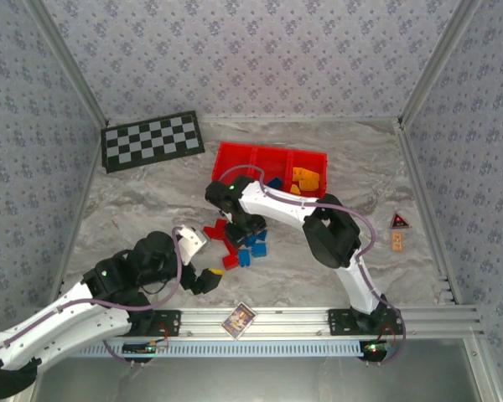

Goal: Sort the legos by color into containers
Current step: Touch the lego at the center of the table.

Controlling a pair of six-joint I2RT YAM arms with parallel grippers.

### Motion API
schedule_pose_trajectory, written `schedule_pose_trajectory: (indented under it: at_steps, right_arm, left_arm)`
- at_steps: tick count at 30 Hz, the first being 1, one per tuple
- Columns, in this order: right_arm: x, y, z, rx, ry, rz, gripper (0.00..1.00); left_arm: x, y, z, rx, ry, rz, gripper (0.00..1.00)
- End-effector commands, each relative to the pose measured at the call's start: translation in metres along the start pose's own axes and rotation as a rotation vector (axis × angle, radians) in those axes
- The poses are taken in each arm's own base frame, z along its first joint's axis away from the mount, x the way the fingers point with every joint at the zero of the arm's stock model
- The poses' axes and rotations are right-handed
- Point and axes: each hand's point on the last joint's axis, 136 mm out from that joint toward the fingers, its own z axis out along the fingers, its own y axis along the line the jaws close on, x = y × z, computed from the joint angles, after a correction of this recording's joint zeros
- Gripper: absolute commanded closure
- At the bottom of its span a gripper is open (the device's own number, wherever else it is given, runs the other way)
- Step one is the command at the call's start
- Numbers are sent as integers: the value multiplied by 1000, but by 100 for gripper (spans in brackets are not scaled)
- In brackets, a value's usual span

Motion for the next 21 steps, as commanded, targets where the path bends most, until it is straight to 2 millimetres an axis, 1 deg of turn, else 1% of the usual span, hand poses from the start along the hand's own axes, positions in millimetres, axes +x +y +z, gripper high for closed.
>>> schedule_pose_trajectory:
  at_steps: [1,10,14,21]
  right_arm:
    - [1,-5,3,29,21,4,37]
    - [0,-13,-6,56,4,27,36]
    - [-1,-17,-6,53,3,41,35]
    - [-5,-12,-2,28,7,42,35]
  left_arm:
    - [1,-4,-1,19,3,15,0]
    - [0,-4,-1,18,3,14,0]
    - [0,-4,0,20,4,14,0]
    - [1,-4,0,18,6,15,0]
